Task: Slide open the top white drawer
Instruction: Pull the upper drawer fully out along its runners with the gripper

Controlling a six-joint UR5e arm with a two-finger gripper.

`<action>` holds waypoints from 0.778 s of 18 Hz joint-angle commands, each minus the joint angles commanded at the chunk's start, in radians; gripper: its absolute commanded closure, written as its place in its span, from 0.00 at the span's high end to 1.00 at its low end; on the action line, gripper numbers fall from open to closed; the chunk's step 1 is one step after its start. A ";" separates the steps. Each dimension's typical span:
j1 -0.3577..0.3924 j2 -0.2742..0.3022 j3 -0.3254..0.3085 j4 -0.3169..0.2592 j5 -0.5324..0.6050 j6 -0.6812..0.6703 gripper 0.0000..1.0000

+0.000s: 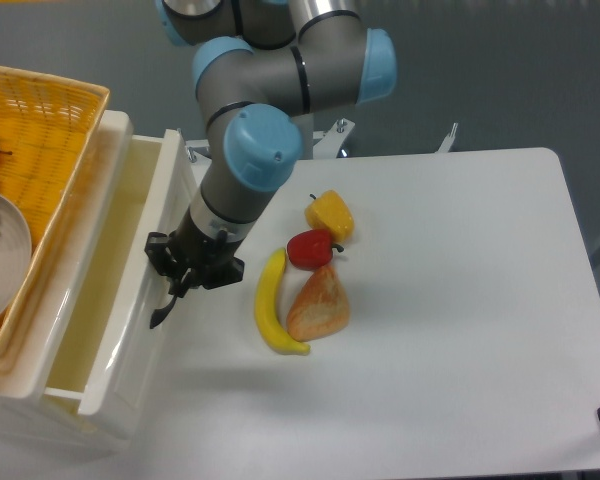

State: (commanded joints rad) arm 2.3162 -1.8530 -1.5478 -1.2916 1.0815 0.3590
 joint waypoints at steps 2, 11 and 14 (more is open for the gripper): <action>0.009 0.000 0.000 0.002 0.000 0.002 0.14; 0.054 -0.008 0.006 0.000 0.000 0.028 0.14; 0.072 -0.008 0.006 0.000 0.000 0.029 0.14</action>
State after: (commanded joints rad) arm 2.3884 -1.8607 -1.5417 -1.2916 1.0815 0.3881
